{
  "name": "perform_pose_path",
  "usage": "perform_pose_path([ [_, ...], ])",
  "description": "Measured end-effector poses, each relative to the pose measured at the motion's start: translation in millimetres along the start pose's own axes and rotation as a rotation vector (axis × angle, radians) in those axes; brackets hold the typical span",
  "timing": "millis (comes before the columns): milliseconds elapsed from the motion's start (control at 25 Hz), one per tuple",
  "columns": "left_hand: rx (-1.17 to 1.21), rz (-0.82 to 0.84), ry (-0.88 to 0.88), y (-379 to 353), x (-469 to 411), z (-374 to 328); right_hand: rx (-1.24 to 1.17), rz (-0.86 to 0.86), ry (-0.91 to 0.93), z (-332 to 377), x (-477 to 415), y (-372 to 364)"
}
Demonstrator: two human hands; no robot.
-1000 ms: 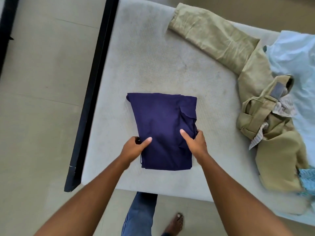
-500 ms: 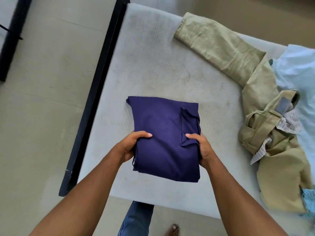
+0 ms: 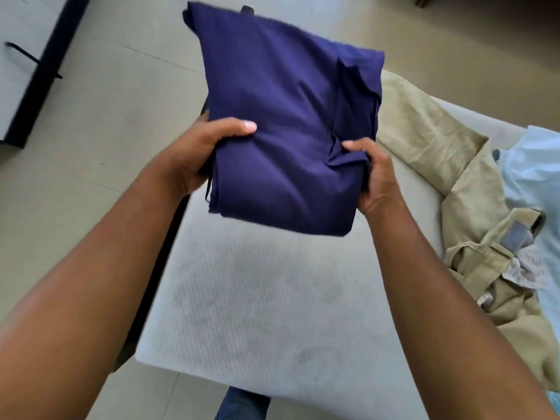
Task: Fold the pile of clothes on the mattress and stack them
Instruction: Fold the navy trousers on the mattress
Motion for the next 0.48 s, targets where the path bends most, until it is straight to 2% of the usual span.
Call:
perform_pose_path([
  [80, -0.070, -0.093, 0.046, 24.3, -41.4, 28.0, -0.012, -0.021, -0.058, -17.9, -35.0, 4.0],
  [120, -0.152, -0.170, 0.126, 37.6, -56.6, 53.8, 0.068, -0.066, -0.104, -37.3, -49.9, 14.8],
  [200, -0.357, -0.264, 0.319, 54.3, -65.3, 114.1, 0.392, -0.205, -0.219, -80.6, -63.8, 49.2],
  [240, -0.462, -0.277, 0.359, 56.1, -65.9, 136.9, 0.529, -0.256, -0.240, -95.8, -68.5, 65.4],
  [320, -0.573, -0.328, 0.308, 56.0, -66.1, 155.4, 0.647, -0.279, -0.181, -111.9, -71.5, 78.0],
  [480, -0.529, -0.453, 0.214, 58.5, -50.0, 149.9, 0.678, -0.293, -0.214, -136.6, -51.9, 90.9],
])
Point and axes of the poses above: each hand's wrist, its own x-axis away from the middle knuckle, its own y-axis out of the back of the hand, z = x × y, the point moved 9 cm from there along -x, towards the middle knuckle, and after that the axes turned 3 degrees about -x, right-handed, at the moved point
